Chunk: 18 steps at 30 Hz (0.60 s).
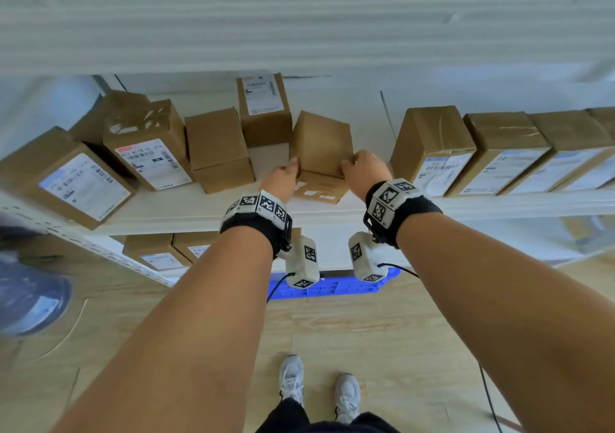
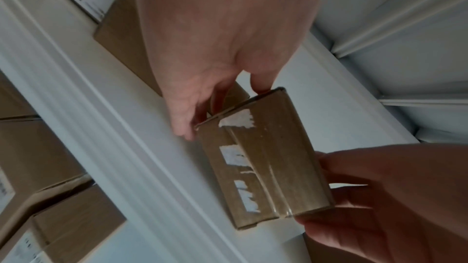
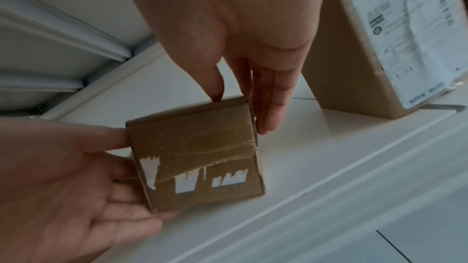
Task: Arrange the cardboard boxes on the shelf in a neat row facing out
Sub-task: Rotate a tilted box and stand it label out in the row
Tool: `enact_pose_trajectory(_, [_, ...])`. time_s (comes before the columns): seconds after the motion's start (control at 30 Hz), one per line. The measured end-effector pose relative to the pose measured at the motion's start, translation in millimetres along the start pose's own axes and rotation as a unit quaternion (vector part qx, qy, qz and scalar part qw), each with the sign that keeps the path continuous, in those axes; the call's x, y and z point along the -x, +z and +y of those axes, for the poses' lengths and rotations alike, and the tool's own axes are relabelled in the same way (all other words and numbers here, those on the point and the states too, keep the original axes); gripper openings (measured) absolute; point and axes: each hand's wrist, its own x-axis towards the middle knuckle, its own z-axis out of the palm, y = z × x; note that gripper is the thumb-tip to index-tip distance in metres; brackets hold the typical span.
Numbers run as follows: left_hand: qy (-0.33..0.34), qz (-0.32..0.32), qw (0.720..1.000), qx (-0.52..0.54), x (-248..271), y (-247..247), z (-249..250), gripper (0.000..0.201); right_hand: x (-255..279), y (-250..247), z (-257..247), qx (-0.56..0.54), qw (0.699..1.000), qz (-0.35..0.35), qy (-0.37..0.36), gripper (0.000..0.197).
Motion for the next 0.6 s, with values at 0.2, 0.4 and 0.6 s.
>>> enact_pose_trajectory(0.2, [-0.005, 0.080, 0.994, 0.071, 9.8, -11.5, 1.4, 0.065, 12.5, -2.7, -7.6, 0.005, 0.998, -0.036, -0.055, 0.028])
enact_pose_trajectory(0.4, [0.030, 0.115, 0.991, 0.067, 10.5, -13.4, 2.9, 0.034, 21.8, -7.7, -10.1, -0.043, 0.997, 0.013, -0.065, 0.033])
enact_pose_trajectory(0.6, [0.022, 0.093, 0.994, 0.054, 12.2, -2.2, -1.5, 0.028, 21.7, -1.8, -4.0, -0.034, 0.998, 0.012, -0.043, 0.035])
